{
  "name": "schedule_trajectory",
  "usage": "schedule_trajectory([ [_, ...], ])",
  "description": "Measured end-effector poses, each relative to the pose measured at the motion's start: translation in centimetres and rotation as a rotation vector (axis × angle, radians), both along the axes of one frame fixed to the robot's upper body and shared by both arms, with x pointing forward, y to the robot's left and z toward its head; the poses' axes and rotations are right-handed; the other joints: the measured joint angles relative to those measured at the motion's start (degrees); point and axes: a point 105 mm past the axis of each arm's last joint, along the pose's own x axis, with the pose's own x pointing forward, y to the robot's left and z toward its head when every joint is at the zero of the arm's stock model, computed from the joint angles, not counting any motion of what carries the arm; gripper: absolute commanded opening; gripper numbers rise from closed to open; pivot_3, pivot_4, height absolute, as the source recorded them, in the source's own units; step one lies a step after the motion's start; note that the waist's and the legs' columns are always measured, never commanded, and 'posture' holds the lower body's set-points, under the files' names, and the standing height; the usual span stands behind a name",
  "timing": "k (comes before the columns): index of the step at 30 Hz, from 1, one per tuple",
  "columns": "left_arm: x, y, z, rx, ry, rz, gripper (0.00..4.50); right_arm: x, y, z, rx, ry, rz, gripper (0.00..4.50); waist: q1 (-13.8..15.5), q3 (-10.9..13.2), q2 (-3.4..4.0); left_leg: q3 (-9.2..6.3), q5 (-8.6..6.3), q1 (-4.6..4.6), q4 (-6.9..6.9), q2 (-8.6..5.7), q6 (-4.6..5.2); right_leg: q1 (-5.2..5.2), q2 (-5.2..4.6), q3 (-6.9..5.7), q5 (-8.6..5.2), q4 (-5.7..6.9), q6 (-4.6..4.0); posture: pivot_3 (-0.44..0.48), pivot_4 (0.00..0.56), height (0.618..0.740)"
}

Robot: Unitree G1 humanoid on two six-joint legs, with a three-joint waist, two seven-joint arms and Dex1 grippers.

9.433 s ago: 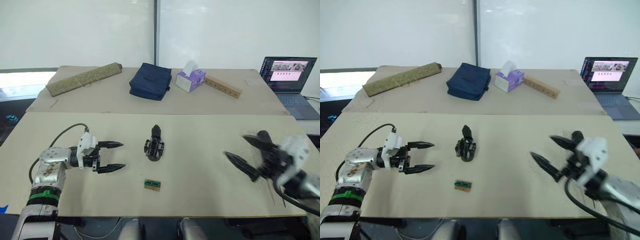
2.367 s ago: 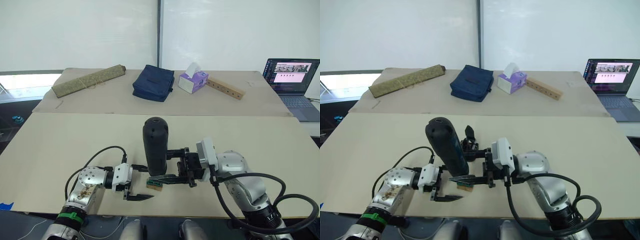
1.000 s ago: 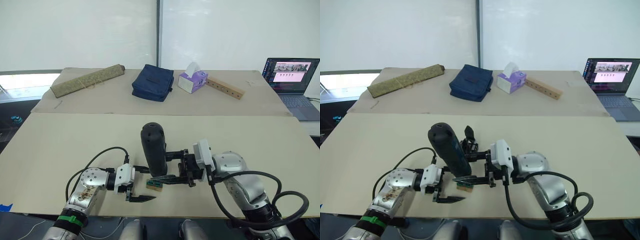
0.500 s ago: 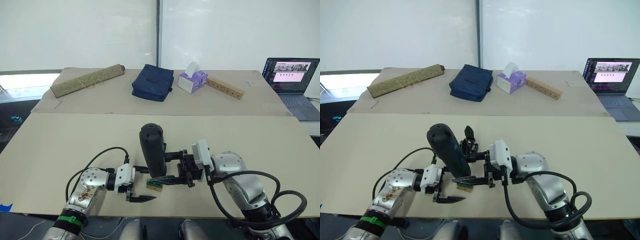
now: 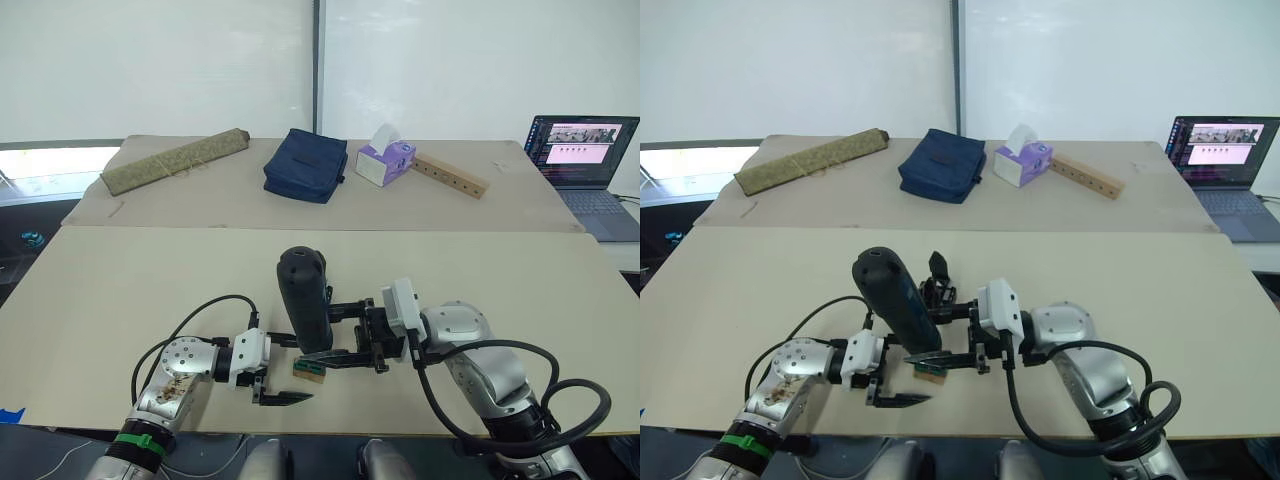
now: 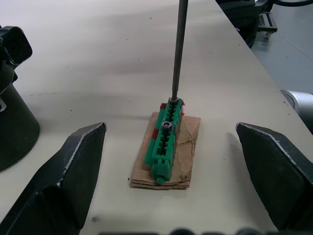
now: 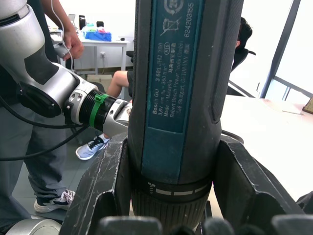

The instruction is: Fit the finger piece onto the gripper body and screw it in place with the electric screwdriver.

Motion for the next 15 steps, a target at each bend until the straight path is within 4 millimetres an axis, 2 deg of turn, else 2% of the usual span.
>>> schedule_trajectory([
  [15,-0.12,0.16,-0.28,0.000,-0.001,-0.007,4.50,0.09,0.02,-0.06,0.008,-0.005,-0.001,1.93,0.0,0.0,0.00,-0.10,0.00,0.02,-0.02,0.02,0.00,0.00,0.00,0.00,0.00,-0.01,0.00,0.000,0.150,0.740],
])
